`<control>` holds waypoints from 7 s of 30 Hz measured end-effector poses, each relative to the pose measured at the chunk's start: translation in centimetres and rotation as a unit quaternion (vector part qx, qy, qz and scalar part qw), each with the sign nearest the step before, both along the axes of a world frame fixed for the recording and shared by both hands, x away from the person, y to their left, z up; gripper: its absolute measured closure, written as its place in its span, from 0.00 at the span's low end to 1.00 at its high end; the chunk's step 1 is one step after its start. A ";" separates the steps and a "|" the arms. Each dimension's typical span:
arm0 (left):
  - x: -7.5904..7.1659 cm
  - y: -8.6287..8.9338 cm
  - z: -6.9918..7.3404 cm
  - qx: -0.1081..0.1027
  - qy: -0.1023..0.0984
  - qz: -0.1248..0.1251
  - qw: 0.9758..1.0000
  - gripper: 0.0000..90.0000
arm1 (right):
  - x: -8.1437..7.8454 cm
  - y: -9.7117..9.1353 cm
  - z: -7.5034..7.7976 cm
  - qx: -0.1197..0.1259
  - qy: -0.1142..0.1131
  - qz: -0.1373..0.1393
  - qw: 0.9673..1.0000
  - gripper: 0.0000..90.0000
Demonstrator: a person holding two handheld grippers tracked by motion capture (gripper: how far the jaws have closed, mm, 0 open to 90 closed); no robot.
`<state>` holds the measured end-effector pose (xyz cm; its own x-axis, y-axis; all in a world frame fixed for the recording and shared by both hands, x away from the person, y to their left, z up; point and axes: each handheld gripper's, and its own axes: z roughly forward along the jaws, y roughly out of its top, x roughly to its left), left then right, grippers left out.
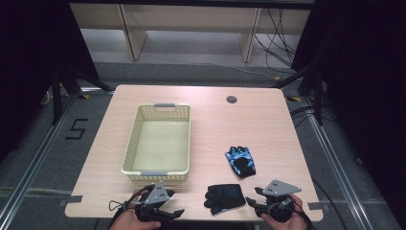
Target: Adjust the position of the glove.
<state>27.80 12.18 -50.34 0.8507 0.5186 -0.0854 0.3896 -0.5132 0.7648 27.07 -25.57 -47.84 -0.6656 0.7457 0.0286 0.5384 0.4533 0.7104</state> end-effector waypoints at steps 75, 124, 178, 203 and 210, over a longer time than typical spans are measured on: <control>3.4 -8.3 -0.3 0.068 -0.057 -0.057 0.994 0.60 | 7.1 -0.4 0.6 0.050 0.020 -0.048 0.997 0.69; 1.9 -5.6 -0.1 0.048 -0.040 -0.046 0.997 0.51 | 13.1 0.6 -2.0 -0.026 0.023 -0.131 0.991 0.99; 2.4 -8.6 1.6 -0.032 0.028 -0.084 0.996 0.95 | 5.8 3.8 3.4 0.043 -0.024 0.183 0.982 0.99; 2.4 -9.0 -0.7 -0.003 0.052 -0.071 0.996 0.82 | 9.1 5.4 -0.2 -0.006 0.052 0.152 0.987 0.83; 1.8 -7.9 0.3 0.008 0.029 -0.064 0.997 0.64 | 8.8 3.7 0.6 0.023 0.028 0.101 0.994 0.71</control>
